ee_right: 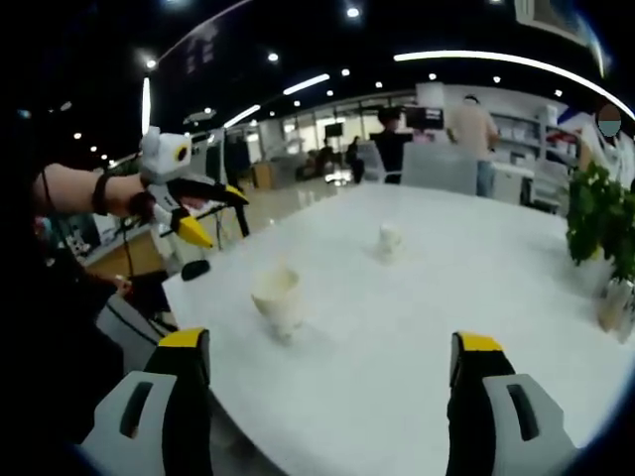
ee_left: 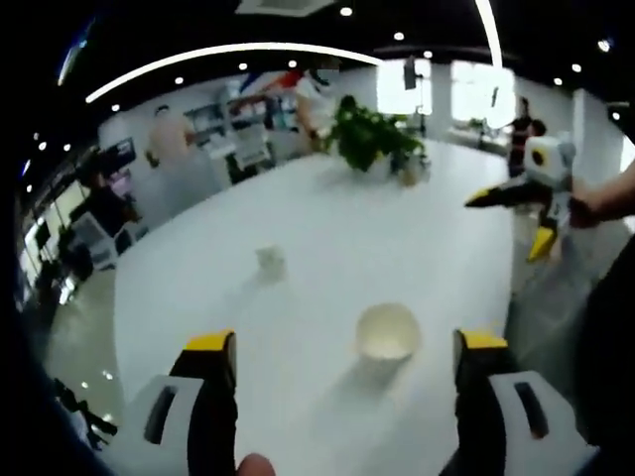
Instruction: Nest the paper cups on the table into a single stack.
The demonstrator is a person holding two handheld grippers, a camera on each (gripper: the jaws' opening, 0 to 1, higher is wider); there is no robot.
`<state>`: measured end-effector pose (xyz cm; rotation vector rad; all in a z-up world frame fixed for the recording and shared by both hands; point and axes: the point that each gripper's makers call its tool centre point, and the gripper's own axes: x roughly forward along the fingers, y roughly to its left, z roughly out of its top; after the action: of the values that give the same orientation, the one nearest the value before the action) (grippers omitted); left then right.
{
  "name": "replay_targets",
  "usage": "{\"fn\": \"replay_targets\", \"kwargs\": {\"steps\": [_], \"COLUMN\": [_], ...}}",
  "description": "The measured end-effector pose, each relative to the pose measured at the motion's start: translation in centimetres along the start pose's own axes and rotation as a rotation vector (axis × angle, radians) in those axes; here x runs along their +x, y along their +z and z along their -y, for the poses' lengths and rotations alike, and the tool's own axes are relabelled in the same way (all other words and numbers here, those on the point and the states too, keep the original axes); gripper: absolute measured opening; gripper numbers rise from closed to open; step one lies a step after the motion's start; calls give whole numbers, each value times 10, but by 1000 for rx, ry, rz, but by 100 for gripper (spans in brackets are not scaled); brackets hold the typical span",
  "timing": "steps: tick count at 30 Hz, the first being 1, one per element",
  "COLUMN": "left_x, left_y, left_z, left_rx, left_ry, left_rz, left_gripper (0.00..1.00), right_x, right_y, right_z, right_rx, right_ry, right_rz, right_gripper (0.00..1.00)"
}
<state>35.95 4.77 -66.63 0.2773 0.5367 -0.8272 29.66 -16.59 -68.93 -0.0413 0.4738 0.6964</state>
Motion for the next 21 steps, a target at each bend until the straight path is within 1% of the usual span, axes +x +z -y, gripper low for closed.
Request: {"fn": "replay_targets", "kwargs": {"steps": [1, 2, 3, 6, 9, 13, 15, 17, 19, 20, 21], "left_x": [-1, -2, -4, -7, -7, -10, -12, -13, -15, -15, -16], "left_y": [3, 4, 6, 7, 4, -1, -5, -9, -11, -12, -13], "left_z": [-1, -4, -4, -7, -8, -8, -9, -8, -7, -7, -6], "left_rx": [-23, -14, -1, -4, -28, -22, -8, -37, -36, -35, -32], "left_ry": [4, 19, 19, 31, 27, 31, 36, 32, 38, 40, 38], "left_rz": [25, 37, 47, 65, 55, 52, 46, 42, 48, 49, 46], "left_gripper": [96, 99, 99, 99, 99, 99, 99, 99, 99, 99, 99], "right_x": [0, 0, 0, 1, 1, 2, 5, 8, 10, 12, 13], "right_y": [0, 1, 0, 1, 2, 7, 10, 15, 25, 32, 38], "right_z": [0, -1, -1, -1, -1, -2, -1, 3, 11, 19, 23], "right_rx": [1, 1, 1, -1, 0, -2, -39, -47, -73, -85, -86], "right_ry": [0, 0, 0, -1, -4, 5, 13, 9, -1, -14, -18], "right_rz": [1, 1, -2, -1, 1, 6, -6, -7, -1, 5, 13], "right_gripper": [99, 99, 99, 99, 99, 99, 99, 100, 100, 100, 100]}}
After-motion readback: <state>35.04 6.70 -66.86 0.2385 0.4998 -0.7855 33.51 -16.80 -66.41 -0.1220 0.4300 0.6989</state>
